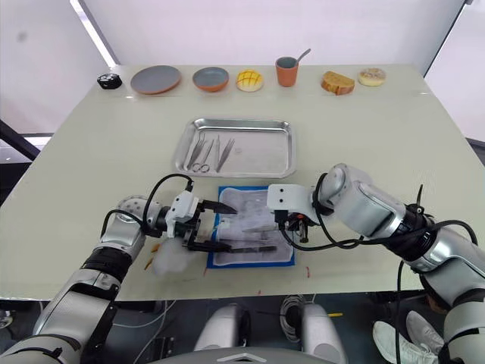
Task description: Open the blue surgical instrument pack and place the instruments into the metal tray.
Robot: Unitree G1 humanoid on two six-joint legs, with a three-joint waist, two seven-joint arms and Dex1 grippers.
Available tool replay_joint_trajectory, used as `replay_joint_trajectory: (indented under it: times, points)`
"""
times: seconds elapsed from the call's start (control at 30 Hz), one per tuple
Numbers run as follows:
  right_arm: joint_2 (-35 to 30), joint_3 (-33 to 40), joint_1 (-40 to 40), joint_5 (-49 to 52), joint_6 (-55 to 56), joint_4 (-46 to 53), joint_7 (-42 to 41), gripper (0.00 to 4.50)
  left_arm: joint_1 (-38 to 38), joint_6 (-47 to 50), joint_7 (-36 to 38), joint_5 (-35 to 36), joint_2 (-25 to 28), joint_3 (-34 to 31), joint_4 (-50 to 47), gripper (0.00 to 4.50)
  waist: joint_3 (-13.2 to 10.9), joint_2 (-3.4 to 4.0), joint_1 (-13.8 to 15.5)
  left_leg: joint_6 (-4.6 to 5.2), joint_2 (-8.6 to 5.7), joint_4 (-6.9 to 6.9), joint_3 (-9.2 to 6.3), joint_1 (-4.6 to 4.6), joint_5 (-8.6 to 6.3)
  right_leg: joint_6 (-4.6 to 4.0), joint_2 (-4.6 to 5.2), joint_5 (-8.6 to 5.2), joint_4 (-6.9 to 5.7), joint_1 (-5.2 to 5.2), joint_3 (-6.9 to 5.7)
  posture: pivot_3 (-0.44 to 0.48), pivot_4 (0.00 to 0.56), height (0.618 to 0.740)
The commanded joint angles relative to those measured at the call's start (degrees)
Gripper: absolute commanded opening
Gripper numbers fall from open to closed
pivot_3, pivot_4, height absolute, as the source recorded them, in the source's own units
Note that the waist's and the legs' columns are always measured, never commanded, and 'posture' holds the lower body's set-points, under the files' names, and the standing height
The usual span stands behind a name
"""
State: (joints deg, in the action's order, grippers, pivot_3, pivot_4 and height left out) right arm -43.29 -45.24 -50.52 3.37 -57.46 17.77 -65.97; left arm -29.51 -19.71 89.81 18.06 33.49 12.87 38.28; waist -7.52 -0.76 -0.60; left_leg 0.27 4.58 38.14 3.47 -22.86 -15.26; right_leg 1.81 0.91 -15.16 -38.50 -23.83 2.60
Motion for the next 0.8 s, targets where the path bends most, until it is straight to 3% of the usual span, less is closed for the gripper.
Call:
replay_joint_trajectory:
  times: [0.03,0.17,0.33,0.43,0.53,0.67,0.8]
  points:
    - [-6.68,3.19,0.19,-2.36,3.47,2.57,-1.27,0.08,0.86,-0.62,1.74,-3.66,-0.14,0.84,3.88,4.5,-0.01,0.01,0.19,0.0,0.0,0.0,0.0,0.0,0.0,0.0,0.0,0.0,0.0,0.0,0.0,0.0,0.15,0.74]
    - [-13.1,9.86,2.4,0.92,4.13,5.12,-3.62,0.08,0.59,-1.54,1.53,-3.84,-0.59,0.64,5.09,4.5,-0.03,0.08,0.24,0.0,-0.02,0.02,0.0,-0.04,0.0,0.03,0.04,-0.02,0.01,0.0,-0.01,0.0,0.15,0.74]
    - [-10.06,25.42,3.83,11.66,-2.81,4.04,-2.99,0.08,0.5,-2.52,1.36,-4.21,-1.29,0.2,6.17,4.5,0.02,0.17,-0.23,0.0,-0.01,-0.02,-0.02,0.05,0.0,-0.02,-0.02,-0.05,-0.04,0.0,0.02,0.0,0.15,0.74]
    - [-1.69,32.98,2.89,14.23,-5.58,-1.37,3.98,0.08,0.42,-2.77,1.18,-4.41,-1.71,-0.02,6.33,4.5,0.02,0.17,-0.17,0.0,0.0,-0.01,-0.04,0.05,0.0,-0.03,-0.03,-0.06,-0.05,0.02,0.0,0.0,0.15,0.74]
    - [2.85,34.22,1.76,12.05,-3.22,-4.64,10.2,0.08,0.33,-2.59,0.91,-4.54,-2.07,-0.21,6.01,4.5,0.02,0.18,0.13,0.0,-0.01,-0.01,-0.04,0.01,0.0,-0.03,-0.01,-0.05,-0.06,0.02,-0.01,0.0,0.15,0.74]
    - [16.03,37.14,-2.73,9.98,-5.09,-12.7,24.29,0.08,0.34,-2.52,0.75,-4.68,-2.1,-0.63,5.89,4.5,0.04,0.25,-0.19,0.0,-0.02,0.0,0.01,0.02,0.0,-0.02,-0.02,-0.06,-0.17,-0.03,0.04,0.0,0.15,0.74]
    - [25.34,36.24,-6.87,7.46,-2.26,-20.94,32.48,0.08,0.43,-2.38,0.46,-4.82,-2.09,-1.2,5.83,4.5,0.04,0.26,-0.05,0.0,-0.01,-0.01,-0.04,-0.01,0.0,-0.09,-0.02,-0.12,-0.29,-0.1,-0.01,0.0,0.15,0.74]
